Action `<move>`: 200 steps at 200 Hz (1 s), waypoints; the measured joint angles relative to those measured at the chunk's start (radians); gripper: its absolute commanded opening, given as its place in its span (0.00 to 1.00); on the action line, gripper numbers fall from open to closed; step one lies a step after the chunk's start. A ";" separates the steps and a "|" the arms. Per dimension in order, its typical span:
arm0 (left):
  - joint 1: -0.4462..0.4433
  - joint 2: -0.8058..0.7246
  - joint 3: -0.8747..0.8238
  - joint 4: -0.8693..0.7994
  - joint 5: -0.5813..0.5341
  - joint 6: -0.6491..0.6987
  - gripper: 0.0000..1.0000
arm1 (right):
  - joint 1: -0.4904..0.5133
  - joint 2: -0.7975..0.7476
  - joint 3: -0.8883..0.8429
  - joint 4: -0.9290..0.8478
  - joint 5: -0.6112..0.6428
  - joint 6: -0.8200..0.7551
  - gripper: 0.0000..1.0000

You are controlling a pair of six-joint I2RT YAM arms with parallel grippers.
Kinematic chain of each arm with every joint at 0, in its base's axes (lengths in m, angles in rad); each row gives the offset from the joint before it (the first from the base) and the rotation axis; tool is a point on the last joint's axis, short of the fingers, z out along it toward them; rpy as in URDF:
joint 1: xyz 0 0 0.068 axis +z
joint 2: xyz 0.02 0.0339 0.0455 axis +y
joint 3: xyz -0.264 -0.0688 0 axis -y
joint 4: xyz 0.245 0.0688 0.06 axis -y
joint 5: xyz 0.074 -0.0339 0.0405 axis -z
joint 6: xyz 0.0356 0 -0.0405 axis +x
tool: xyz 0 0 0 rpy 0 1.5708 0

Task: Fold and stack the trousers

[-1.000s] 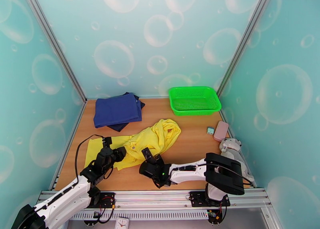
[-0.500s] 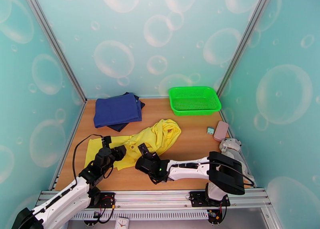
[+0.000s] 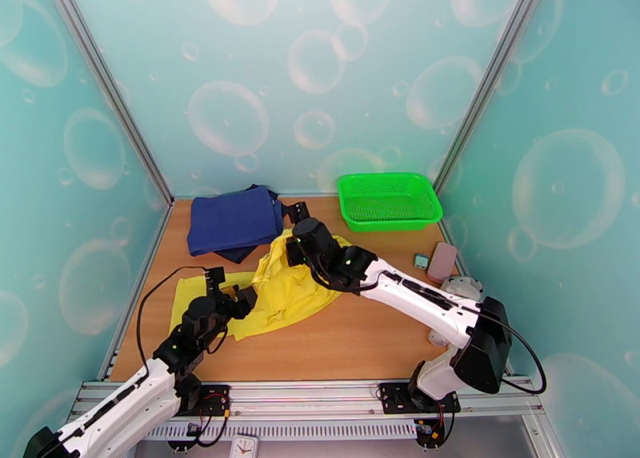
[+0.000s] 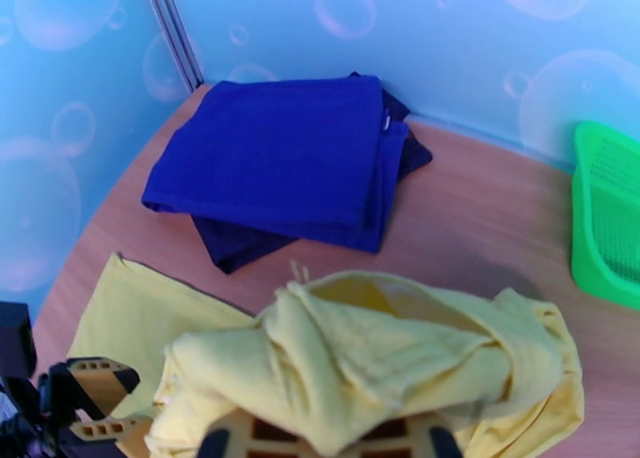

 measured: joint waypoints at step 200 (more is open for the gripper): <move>-0.136 0.040 -0.085 0.241 -0.153 0.077 0.98 | -0.047 0.057 0.302 -0.246 -0.033 -0.132 0.00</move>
